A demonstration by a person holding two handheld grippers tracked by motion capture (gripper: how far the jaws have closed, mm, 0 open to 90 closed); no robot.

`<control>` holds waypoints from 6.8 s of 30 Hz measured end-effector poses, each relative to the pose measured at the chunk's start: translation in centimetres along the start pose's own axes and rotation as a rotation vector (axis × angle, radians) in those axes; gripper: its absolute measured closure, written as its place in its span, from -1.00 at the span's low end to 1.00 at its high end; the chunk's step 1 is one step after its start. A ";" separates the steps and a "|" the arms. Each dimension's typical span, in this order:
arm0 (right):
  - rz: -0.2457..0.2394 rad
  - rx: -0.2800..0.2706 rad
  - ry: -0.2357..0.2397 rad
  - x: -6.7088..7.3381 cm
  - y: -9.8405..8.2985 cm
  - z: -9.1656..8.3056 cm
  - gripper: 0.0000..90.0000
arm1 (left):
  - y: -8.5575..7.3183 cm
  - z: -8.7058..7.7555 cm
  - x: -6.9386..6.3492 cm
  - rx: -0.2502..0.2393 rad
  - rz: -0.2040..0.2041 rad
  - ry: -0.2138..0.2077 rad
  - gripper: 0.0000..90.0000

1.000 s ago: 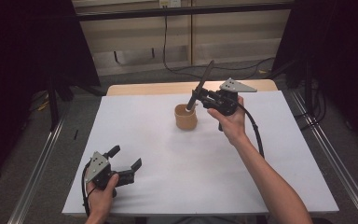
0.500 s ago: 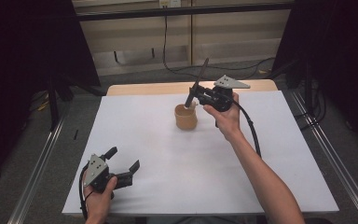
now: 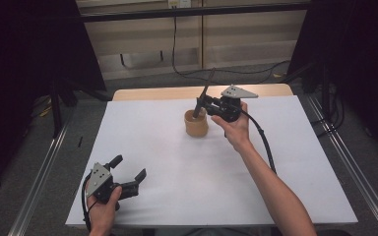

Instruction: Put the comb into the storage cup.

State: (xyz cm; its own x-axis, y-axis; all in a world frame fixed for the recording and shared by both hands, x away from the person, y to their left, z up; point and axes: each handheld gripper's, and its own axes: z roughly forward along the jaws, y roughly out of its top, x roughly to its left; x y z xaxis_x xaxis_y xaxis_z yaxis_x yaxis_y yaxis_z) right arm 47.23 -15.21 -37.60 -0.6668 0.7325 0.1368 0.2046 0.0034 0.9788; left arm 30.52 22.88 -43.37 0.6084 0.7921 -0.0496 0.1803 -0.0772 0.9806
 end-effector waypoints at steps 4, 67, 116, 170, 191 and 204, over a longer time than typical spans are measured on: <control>0.000 0.009 -0.004 0.0 -0.3 0.1 0.61 | -0.1 0.1 0.0 0.000 -0.004 0.002 -0.93; 0.011 0.062 -0.051 -0.2 -5.3 0.5 0.61 | -0.2 0.3 0.3 0.025 -0.010 -0.025 -0.93; 0.013 0.092 -0.071 0.1 -5.5 -1.9 -0.45 | -0.3 0.5 0.2 0.024 -0.014 -0.026 -0.93; -0.036 0.001 -0.315 0.5 -5.7 -10.5 -0.98 | -0.2 0.1 0.3 0.002 -0.027 0.009 -0.93; -0.041 -0.041 -0.336 1.5 -6.3 -14.4 -1.00 | -0.1 -0.3 0.4 -0.009 -0.050 0.020 -0.92; -0.047 -0.059 -0.391 1.3 -6.8 -17.8 -1.00 | 0.0 -0.6 0.0 -0.018 -0.053 0.036 -0.92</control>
State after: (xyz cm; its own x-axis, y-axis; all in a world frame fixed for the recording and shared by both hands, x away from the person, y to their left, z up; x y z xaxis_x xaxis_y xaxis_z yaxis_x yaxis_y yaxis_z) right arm 32.22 -26.42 -41.35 -0.3488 0.9366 0.0344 0.1314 0.0125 0.9912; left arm 30.08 23.26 -43.27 0.5699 0.8162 -0.0945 0.1975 -0.0244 0.9800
